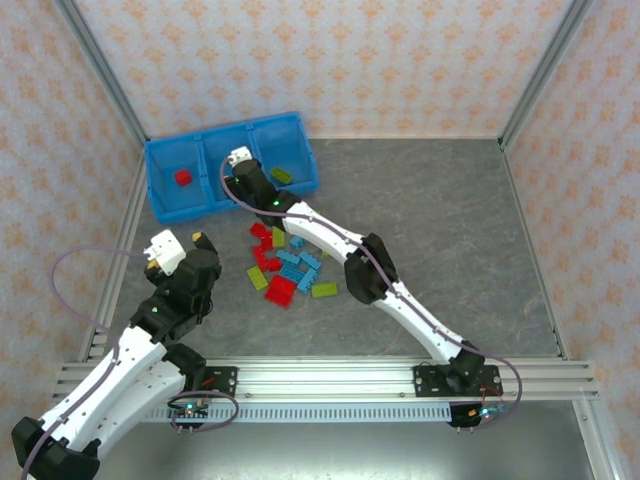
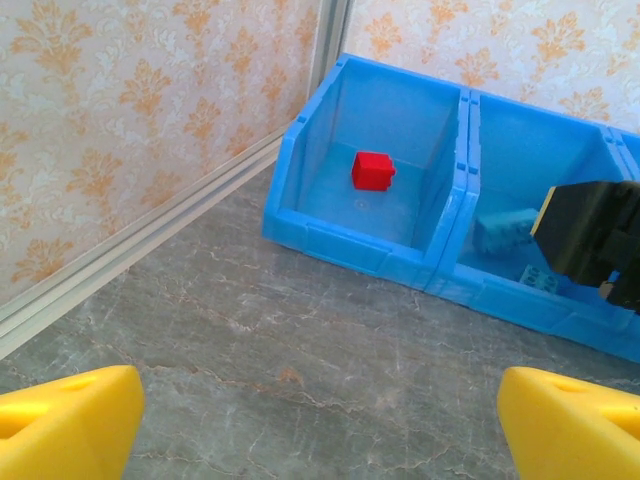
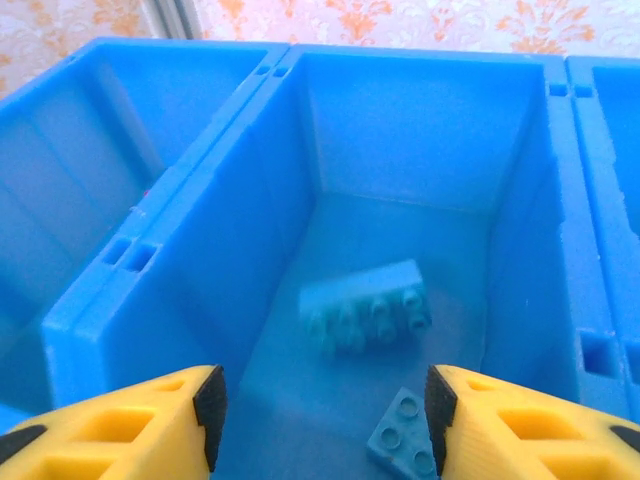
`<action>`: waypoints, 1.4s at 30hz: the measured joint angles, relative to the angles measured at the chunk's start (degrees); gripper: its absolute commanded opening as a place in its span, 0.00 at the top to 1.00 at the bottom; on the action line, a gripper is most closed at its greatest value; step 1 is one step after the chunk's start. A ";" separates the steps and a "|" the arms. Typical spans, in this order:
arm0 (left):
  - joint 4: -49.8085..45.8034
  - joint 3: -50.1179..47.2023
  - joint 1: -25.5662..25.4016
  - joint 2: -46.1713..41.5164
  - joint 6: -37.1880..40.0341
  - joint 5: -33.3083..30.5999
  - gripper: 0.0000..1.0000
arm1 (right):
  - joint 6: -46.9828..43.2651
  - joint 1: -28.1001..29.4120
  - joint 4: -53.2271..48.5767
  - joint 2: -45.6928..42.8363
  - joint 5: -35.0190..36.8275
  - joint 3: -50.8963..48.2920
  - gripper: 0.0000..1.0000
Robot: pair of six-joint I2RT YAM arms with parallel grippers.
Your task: Sort the legos into containers by color
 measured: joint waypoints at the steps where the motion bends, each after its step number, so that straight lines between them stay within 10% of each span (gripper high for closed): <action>1: 0.00 0.00 0.00 0.17 0.02 0.02 0.08 | 0.72 0.04 -0.50 -1.55 -0.61 -1.73 0.41; 12: 0.42 1.79 0.74 7.65 1.81 6.82 0.07 | 8.31 0.37 -8.26 -42.25 -10.34 -41.07 0.29; 20: -0.59 17.03 1.03 31.85 -1.75 20.09 0.08 | 12.85 0.37 -12.17 -70.60 -12.09 -72.78 0.23; 42: -1.88 43.28 5.20 73.61 -17.42 31.98 0.23 | 18.60 0.37 -18.53 -74.82 -6.14 -85.24 0.19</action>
